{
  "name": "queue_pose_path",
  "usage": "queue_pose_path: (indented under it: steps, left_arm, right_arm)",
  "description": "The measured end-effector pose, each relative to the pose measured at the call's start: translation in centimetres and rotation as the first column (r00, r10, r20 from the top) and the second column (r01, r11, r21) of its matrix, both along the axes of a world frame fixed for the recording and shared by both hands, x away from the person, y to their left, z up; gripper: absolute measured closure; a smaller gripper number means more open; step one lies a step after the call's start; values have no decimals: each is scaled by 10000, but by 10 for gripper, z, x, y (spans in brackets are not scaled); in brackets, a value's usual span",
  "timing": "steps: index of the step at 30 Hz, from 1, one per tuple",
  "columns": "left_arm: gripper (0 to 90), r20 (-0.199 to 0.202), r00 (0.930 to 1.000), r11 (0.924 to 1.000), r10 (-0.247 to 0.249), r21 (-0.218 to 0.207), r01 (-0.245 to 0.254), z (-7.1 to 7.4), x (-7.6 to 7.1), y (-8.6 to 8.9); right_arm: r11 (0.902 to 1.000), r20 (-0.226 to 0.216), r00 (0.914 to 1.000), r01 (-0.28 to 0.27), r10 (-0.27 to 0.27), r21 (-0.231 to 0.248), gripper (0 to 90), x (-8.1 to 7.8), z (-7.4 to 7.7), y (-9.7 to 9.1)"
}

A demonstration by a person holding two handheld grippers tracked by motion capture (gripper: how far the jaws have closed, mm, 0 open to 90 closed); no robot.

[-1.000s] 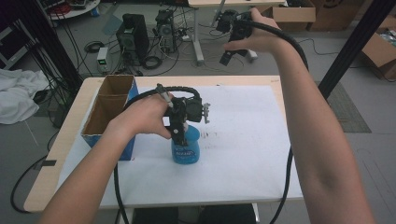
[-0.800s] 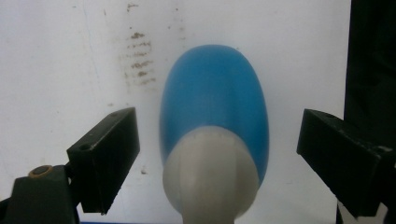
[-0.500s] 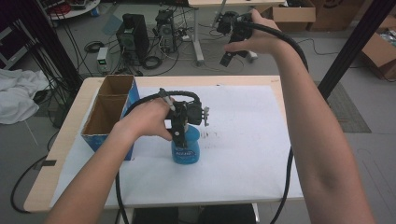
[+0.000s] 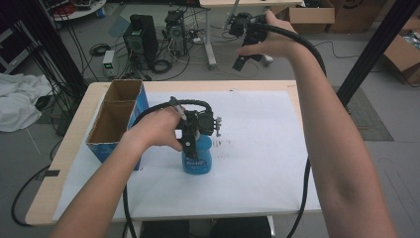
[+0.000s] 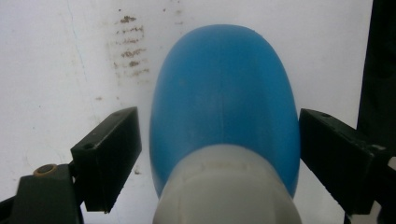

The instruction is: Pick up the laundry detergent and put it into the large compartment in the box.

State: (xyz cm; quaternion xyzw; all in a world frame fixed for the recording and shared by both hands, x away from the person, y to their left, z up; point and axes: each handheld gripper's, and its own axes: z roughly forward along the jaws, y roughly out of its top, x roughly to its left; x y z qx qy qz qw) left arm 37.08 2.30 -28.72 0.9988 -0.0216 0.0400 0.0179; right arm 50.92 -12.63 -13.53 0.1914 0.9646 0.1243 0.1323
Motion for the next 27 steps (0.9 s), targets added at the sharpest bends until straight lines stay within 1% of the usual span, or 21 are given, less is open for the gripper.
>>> queue_pose_path:
  steps: [1, 4, 6, 8, 14, 15, 16, 18, 21, 27]
  left_arm:
    - [157, -46, 10000, 10000, 12, 67, -11, -1, 0, -1]
    - [169, -71, 10000, 10000, -7, 14, 7, -1, 0, -2]
    - [177, -50, 10000, 10000, -9, 62, 9, -1, 0, -2]
    - [191, -119, 9999, 10000, -2, 61, 2, -1, 0, -3]
    - [210, -87, 10000, 9999, -23, 145, 24, -2, 0, -4]
    - [220, -159, 9999, 9999, -16, 134, 18, -2, 0, -4]
    - [226, -159, 9999, 9999, -16, 134, 18, -2, 0, -4]
    - [228, -134, 9999, 10000, 8, 97, -7, -2, -1, -4]
    - [231, -121, 9999, 9998, -5, 178, 7, -3, 0, -4]
    - [243, -229, 9997, 9997, -49, 222, 54, -4, 1, -6]
  right_arm:
    - [10000, -1, 10000, 3, -3, -1, 275, 0, 0, 0]
    - [10000, -10, 10000, 10, -10, -35, 275, 1, -1, -1]
    - [10000, -11, 10000, 21, -21, -20, 275, 1, 0, -1]
    - [10000, -20, 10000, 8, -8, -34, 275, 1, 0, -1]
    - [10000, -48, 10000, 11, -11, -69, 275, 0, -1, -2]
    - [10000, -63, 10000, 34, -34, 2, 275, 0, -2, -2]
    - [10000, -64, 10000, 4, -4, -29, 275, 0, -1, -2]
    - [10000, -68, 10000, 31, -31, -48, 275, 0, -1, -2]
    - [10000, -67, 10000, 26, -26, -7, 275, 0, -1, -2]
    - [10000, -87, 10000, 22, -22, -58, 275, 1, -2, -2]
